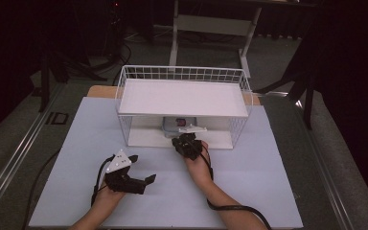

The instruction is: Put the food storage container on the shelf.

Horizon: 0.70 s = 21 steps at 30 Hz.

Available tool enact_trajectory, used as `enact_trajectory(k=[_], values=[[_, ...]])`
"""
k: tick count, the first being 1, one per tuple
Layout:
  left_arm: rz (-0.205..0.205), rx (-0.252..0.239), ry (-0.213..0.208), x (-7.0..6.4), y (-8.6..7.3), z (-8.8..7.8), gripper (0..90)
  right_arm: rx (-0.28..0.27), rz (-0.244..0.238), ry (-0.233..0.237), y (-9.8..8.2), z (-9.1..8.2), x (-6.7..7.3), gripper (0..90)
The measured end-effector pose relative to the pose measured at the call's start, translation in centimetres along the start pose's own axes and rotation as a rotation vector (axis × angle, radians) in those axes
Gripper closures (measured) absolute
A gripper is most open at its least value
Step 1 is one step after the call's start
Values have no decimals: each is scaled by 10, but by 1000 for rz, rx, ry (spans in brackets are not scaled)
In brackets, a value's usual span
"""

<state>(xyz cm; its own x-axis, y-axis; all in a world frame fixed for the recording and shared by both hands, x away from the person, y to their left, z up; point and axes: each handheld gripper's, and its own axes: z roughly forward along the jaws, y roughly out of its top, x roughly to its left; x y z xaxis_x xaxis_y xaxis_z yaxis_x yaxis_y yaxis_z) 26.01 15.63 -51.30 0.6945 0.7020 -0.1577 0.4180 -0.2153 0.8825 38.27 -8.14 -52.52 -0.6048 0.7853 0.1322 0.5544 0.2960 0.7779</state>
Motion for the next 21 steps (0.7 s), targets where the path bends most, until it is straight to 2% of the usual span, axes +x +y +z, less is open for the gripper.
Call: enact_trajectory(k=[4,6,7,8,10,11,12,13,14,17,18,19,20,21], values=[[0,-14,-15,0,0,-1,16,-16,-3,22,-2,-10,3,847],[25,-17,-22,-1,1,-1,16,-23,-12,42,-5,-23,3,803],[25,-17,-22,-1,1,-1,17,-23,-12,42,-5,-23,3,803],[33,-22,-21,-2,2,-1,16,-40,-11,55,-7,-33,2,757],[42,-29,-25,-4,3,-1,16,-46,-12,65,-8,-38,2,729],[43,-37,-32,-4,4,-1,16,-62,-16,83,-12,-48,2,661],[43,-37,-32,-4,4,-1,16,-62,-16,83,-12,-48,2,661],[44,-41,-40,-4,5,0,16,-73,-11,114,-16,-56,2,591],[44,-41,-46,-4,6,0,16,-73,-11,114,-16,-56,2,591],[43,-45,-58,-6,7,3,17,-89,-20,133,-21,-66,2,452],[44,-42,-61,-7,7,4,16,-93,-13,142,-23,-69,2,390],[47,-40,-64,-8,8,5,17,-92,-14,178,-24,-73,0,241],[49,-39,-65,-8,8,6,17,-92,-14,178,-24,-73,0,241],[55,-35,-66,-10,8,6,16,-77,-18,200,-25,-72,-1,171]])
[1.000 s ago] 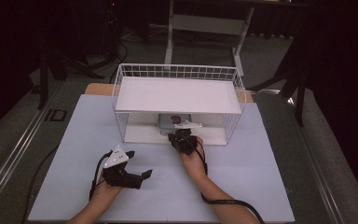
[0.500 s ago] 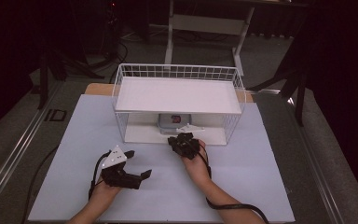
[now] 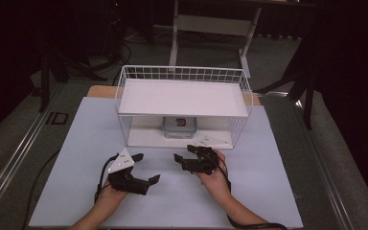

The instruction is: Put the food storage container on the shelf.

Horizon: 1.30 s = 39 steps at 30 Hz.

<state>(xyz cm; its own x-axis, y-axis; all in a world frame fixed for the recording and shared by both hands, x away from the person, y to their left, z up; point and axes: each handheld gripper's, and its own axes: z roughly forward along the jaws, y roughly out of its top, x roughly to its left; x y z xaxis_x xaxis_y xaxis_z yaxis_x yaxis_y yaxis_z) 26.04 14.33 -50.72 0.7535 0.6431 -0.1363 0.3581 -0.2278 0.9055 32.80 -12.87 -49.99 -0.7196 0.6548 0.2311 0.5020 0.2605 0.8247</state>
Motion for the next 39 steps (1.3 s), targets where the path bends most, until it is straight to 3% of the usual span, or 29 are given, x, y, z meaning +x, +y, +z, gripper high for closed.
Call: enact_trajectory(k=[1,6,13,15,22,30,35,39], values=[[3,-1,-2,-1,0,1,17,15,-6,21,-1,1,-1,135],[8,1,-23,-4,2,2,16,-22,-15,-19,-6,-10,-6,155],[18,1,-47,-4,4,-6,16,-16,-46,-26,-11,-25,-6,196],[21,-4,-40,-3,5,-12,17,-19,-62,-36,-15,-35,-6,195],[20,-6,-19,2,6,-25,17,-34,-79,-7,-21,-60,-15,189],[24,-14,13,9,1,-42,17,-62,-48,-14,-29,-87,-24,189],[33,-3,32,12,-5,-51,17,-64,-59,-13,-38,-96,-28,189],[18,-9,26,14,-10,-53,17,-48,-58,-12,-43,-101,-29,184]])
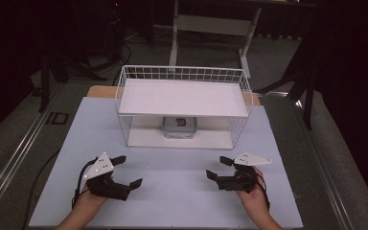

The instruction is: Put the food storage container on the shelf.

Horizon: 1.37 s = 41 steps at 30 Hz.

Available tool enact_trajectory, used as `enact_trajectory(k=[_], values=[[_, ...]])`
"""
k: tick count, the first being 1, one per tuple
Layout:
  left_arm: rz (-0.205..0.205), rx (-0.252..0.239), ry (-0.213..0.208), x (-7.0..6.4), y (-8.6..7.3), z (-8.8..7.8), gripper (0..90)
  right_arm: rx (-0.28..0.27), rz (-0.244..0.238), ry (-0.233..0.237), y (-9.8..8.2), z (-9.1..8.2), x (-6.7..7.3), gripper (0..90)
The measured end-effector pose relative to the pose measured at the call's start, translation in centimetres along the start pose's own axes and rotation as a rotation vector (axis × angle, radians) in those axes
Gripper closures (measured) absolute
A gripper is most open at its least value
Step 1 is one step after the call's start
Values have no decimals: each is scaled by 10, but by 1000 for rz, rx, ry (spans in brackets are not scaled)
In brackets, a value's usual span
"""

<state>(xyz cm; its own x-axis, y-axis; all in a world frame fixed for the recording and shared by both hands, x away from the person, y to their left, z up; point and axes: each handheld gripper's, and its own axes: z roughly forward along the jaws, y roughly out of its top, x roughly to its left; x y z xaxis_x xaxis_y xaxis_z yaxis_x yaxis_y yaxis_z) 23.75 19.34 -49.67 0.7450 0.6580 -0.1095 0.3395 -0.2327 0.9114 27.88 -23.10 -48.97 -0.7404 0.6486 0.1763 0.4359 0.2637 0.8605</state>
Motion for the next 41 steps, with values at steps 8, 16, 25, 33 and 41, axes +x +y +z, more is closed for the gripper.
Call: enact_trajectory(k=[8,16,25,33,41], values=[[-8,-5,-4,2,-9,2,17,4,-24,-17,-14,-6,-4,183],[11,-19,13,7,-12,-2,17,26,-62,-63,-27,-9,-14,182],[-1,-20,46,14,-14,-1,17,9,-16,-77,-29,-13,-31,172],[-25,-45,49,16,-14,-4,17,-1,-2,-69,-30,-12,-36,173],[-22,-37,50,14,-15,-3,17,-4,-6,-69,-29,-12,-36,173]])
